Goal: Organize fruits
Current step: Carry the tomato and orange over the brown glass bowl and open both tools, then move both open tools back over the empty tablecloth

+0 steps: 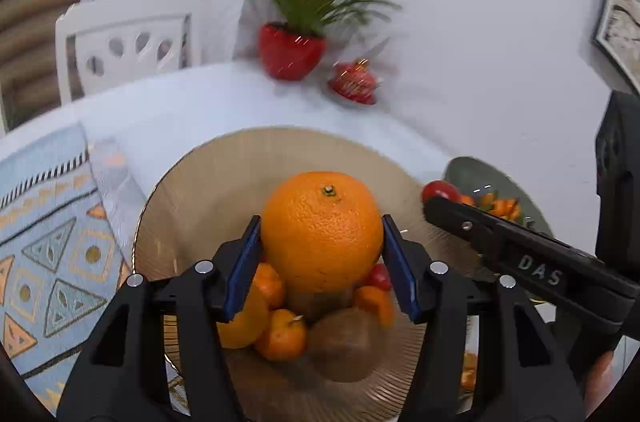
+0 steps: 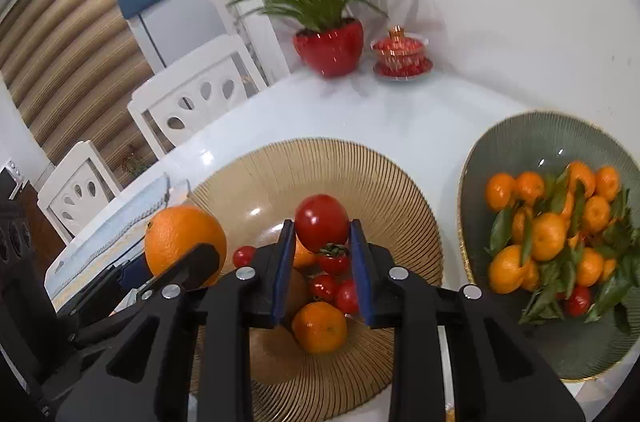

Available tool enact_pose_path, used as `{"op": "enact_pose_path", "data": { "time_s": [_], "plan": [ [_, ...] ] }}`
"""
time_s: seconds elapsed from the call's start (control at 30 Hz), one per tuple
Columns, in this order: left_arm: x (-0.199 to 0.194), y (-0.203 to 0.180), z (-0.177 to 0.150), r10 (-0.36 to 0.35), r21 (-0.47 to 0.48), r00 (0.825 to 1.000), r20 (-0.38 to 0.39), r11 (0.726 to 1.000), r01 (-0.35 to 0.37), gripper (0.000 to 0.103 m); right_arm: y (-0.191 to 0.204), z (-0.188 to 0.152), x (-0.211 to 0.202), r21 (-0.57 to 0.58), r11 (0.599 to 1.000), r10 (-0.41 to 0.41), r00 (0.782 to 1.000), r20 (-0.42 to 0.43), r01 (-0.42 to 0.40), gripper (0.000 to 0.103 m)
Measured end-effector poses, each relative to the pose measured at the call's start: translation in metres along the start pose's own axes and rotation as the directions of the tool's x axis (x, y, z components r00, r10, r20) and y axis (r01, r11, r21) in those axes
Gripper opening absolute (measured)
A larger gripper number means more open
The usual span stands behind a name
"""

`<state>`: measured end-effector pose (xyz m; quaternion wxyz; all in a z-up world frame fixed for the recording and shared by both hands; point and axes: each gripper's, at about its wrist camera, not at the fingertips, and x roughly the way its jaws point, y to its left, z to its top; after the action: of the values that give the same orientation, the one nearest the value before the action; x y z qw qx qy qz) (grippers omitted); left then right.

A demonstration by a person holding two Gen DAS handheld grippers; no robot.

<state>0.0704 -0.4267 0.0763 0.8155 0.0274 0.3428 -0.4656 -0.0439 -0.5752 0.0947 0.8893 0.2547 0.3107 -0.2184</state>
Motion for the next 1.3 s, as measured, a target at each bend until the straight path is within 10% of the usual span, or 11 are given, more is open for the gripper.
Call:
{"op": "enact_pose_path", "data": {
  "time_s": [0.7, 1.3],
  "plan": [
    [-0.031, 0.006, 0.006, 0.0, -0.045, 0.998, 0.056, 0.999, 0.002, 0.077, 0.0, -0.018, -0.025, -0.013, 1.0, -0.003, 0.999, -0.034, 0.002, 0.031],
    [-0.208, 0.024, -0.049, 0.231, 0.016, 0.961, 0.153, 0.971, -0.237, 0.092, 0.092, -0.063, -0.11, -0.14, 0.969, 0.207, 0.978, 0.004, -0.204, 0.04]
  ]
}}
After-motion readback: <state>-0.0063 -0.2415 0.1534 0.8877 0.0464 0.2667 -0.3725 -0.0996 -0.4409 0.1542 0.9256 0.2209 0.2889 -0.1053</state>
